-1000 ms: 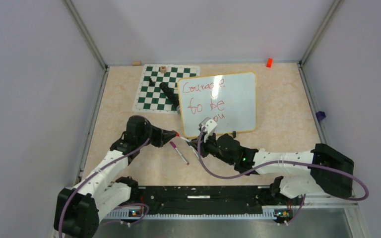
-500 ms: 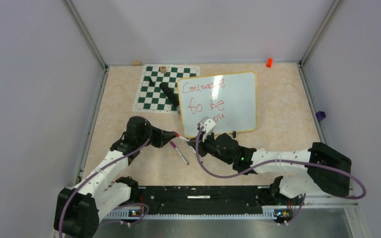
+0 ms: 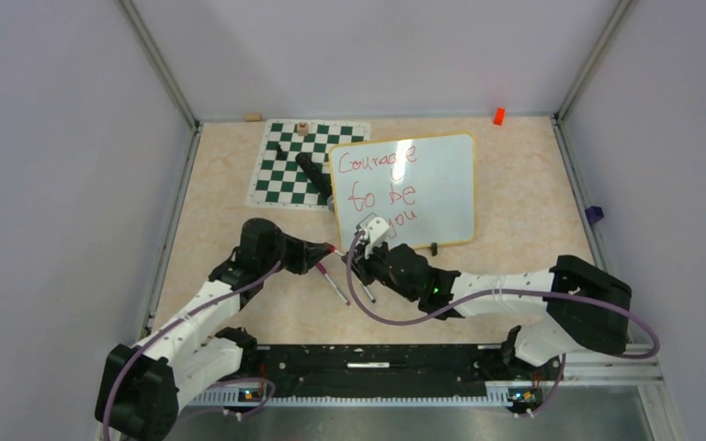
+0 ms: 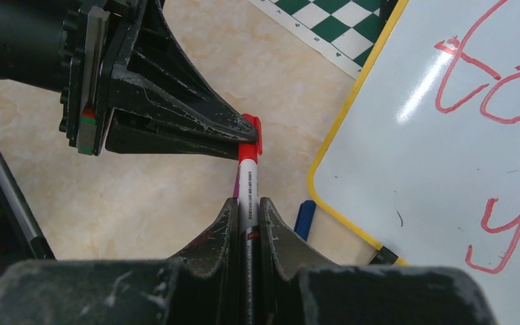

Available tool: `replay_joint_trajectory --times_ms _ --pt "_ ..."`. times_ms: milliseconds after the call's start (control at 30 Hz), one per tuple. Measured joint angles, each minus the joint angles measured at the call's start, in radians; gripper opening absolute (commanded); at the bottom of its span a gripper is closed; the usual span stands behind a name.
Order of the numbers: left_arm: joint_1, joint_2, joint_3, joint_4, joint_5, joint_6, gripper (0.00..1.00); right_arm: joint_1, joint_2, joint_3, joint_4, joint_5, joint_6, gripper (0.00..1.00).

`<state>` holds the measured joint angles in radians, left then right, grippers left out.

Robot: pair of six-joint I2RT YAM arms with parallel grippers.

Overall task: Write a sentence on the whiteboard
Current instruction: Insert the whiteboard marker without the cap into the pen cap.

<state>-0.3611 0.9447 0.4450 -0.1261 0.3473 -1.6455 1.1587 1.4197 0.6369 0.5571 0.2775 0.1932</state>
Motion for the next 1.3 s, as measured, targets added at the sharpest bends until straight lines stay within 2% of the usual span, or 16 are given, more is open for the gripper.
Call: replay_joint_trajectory --times_ms 333,567,867,900,933,967,1000,1033,1067,1167,1300 --pt "-0.112 0.002 0.001 0.031 -0.174 -0.083 0.0 0.005 0.019 0.008 0.018 0.057 -0.055 0.0" --pt "-0.209 0.07 0.027 0.049 -0.294 -0.126 0.0 0.004 0.019 0.008 -0.017 0.087 -0.071 0.0" --pt "-0.241 0.083 0.026 0.052 -0.333 -0.156 0.0 -0.026 -0.002 0.013 -0.082 0.038 -0.032 0.0" --pt "-0.244 0.088 0.026 0.054 -0.333 -0.157 0.06 -0.032 -0.007 0.026 -0.116 0.027 -0.026 0.0" --pt "-0.245 0.093 0.026 0.057 -0.333 -0.155 0.24 -0.035 -0.009 0.036 -0.142 0.021 -0.022 0.0" --pt "-0.247 0.099 0.026 0.061 -0.334 -0.152 0.46 -0.044 -0.012 0.068 -0.211 0.004 -0.008 0.0" --pt "-0.249 0.104 0.026 0.064 -0.333 -0.142 0.58 -0.05 -0.014 0.089 -0.258 -0.006 0.002 0.0" --pt "-0.253 0.109 0.024 0.07 -0.32 -0.121 0.65 -0.055 -0.017 0.109 -0.302 -0.016 0.01 0.0" --pt "-0.261 0.114 0.023 0.088 -0.28 -0.106 0.68 -0.061 -0.019 0.13 -0.34 -0.029 0.02 0.0" --pt "-0.285 0.122 0.017 0.154 -0.184 -0.059 0.69 -0.086 -0.045 0.183 -0.477 -0.056 0.05 0.0" --pt "-0.237 0.108 0.017 0.166 -0.134 0.028 0.69 -0.132 -0.107 0.241 -0.697 -0.086 0.078 0.0"
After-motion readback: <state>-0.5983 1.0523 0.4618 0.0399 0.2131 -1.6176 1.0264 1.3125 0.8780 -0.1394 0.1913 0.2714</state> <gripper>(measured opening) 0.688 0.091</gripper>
